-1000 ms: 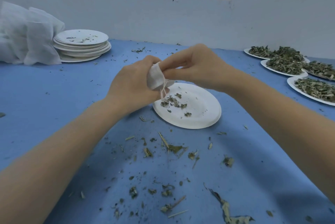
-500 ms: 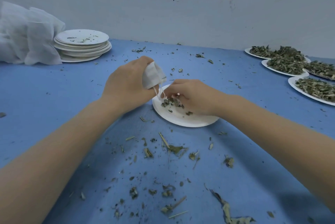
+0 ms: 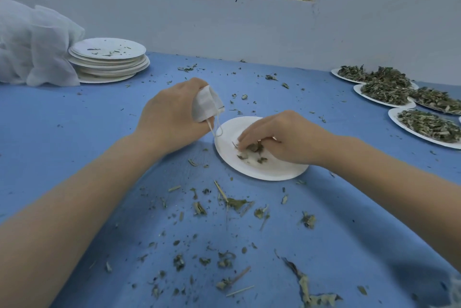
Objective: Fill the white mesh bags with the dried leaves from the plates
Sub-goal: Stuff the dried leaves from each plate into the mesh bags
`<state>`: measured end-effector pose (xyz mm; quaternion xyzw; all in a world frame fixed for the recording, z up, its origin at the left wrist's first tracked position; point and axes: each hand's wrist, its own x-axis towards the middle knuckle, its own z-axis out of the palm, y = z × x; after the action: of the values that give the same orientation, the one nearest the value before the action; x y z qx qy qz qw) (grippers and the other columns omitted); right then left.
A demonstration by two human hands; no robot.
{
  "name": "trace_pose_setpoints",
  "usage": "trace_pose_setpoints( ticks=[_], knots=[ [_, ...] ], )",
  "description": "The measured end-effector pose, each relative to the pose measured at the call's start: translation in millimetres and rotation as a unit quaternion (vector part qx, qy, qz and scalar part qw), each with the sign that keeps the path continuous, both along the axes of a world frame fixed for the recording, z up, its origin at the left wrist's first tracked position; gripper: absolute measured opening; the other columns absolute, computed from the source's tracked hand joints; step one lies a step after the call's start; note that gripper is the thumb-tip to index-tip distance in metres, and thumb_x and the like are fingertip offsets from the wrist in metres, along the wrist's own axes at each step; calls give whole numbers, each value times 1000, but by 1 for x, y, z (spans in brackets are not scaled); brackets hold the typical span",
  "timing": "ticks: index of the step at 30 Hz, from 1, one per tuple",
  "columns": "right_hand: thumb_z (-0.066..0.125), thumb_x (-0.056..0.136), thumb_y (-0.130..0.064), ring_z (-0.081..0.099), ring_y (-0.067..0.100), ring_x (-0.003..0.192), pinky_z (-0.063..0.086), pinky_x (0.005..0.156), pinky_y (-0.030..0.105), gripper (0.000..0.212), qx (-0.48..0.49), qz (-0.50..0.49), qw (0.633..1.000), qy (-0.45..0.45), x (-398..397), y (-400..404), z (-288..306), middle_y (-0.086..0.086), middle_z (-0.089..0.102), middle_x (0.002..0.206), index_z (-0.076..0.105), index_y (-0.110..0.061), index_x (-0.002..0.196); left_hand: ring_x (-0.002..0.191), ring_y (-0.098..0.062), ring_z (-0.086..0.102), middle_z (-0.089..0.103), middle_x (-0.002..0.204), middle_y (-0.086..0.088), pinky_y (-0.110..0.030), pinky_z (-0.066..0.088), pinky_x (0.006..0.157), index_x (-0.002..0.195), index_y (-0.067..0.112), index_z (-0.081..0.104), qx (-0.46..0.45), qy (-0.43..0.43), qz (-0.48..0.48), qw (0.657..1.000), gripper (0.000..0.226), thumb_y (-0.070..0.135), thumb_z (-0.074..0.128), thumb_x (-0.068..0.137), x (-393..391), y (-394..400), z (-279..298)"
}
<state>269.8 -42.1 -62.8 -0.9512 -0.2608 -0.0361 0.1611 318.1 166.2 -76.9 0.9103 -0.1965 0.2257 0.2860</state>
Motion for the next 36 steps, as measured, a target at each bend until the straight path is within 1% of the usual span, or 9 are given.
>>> trace_pose_setpoints(
  ticks=[2, 8, 15, 19, 23, 25, 31, 34, 36],
  knots=[
    [37, 84, 10, 56, 9, 95, 41, 81, 14, 53, 5, -38, 999, -10, 3, 4, 0, -7, 63, 118, 69, -23, 110, 91, -24, 53, 60, 103, 3, -31, 41, 73, 113, 25, 53, 7, 0, 0, 1000, 42, 31, 68, 74, 0, -1, -1],
    [37, 87, 7, 48, 12, 93, 40, 83, 25, 50, -68, -66, 995, 26, -1, 17, -4, 0, 53, 120, 65, -24, 116, 87, -21, 51, 59, 100, 5, -29, 38, 71, 112, 26, 53, 11, -6, -4, 1000, 42, 31, 68, 74, 1, 0, -3],
    [35, 95, -7, 51, 18, 108, 38, 85, 24, 39, -120, -148, 980, 63, -1, 15, 2, 2, 49, 123, 57, -24, 123, 89, -22, 53, 60, 103, 3, -29, 36, 71, 114, 25, 53, 32, -16, -17, 999, 43, 33, 67, 74, 1, -1, -5],
    [33, 97, -14, 45, 7, 93, 34, 77, 19, 38, -79, -130, 985, 86, -2, 21, 11, -1, 56, 121, 57, -26, 124, 89, -23, 53, 60, 103, 3, -29, 35, 70, 114, 25, 53, 31, -20, -16, 999, 43, 32, 67, 75, 1, 0, -5],
    [48, 92, -35, 44, -7, 79, 29, 71, 17, 31, -99, -93, 985, 107, -7, 22, 11, -8, 53, 114, 58, -35, 121, 91, -23, 53, 60, 105, 4, -29, 35, 71, 114, 25, 52, 38, -19, -17, 999, 42, 32, 67, 75, 3, -1, -6],
    [54, 90, -30, 46, -4, 75, 27, 68, 13, 28, -94, -75, 990, 72, -11, 24, 5, -6, 54, 112, 64, -33, 116, 93, -24, 54, 60, 106, 4, -29, 36, 72, 114, 25, 52, 41, -20, -18, 999, 43, 33, 67, 75, 3, -1, -7],
    [56, 85, -16, 57, 9, 74, 32, 67, 3, 25, -78, -95, 992, -18, -17, 31, -2, -11, 72, 91, 75, -28, 94, 93, -24, 55, 61, 107, 3, -32, 41, 74, 114, 23, 52, 49, -20, -32, 998, 47, 39, 63, 72, 2, -1, -7],
    [58, 82, -12, 49, 4, 57, 32, 61, -2, 25, -58, -109, 992, -14, -16, 31, 4, -18, 62, 68, 76, -26, 91, 92, -24, 55, 62, 108, 2, -30, 38, 72, 115, 22, 53, 53, -24, -43, 997, 52, 44, 61, 69, 0, 0, -5],
    [60, 80, -9, 50, 0, 53, 35, 56, 2, 23, 39, -138, 989, -19, -12, 26, 16, -21, 55, 57, 77, -23, 87, 93, -24, 55, 61, 109, 2, -30, 40, 72, 116, 22, 52, 56, -23, -49, 997, 54, 46, 61, 69, -2, 0, -4]
  ],
)
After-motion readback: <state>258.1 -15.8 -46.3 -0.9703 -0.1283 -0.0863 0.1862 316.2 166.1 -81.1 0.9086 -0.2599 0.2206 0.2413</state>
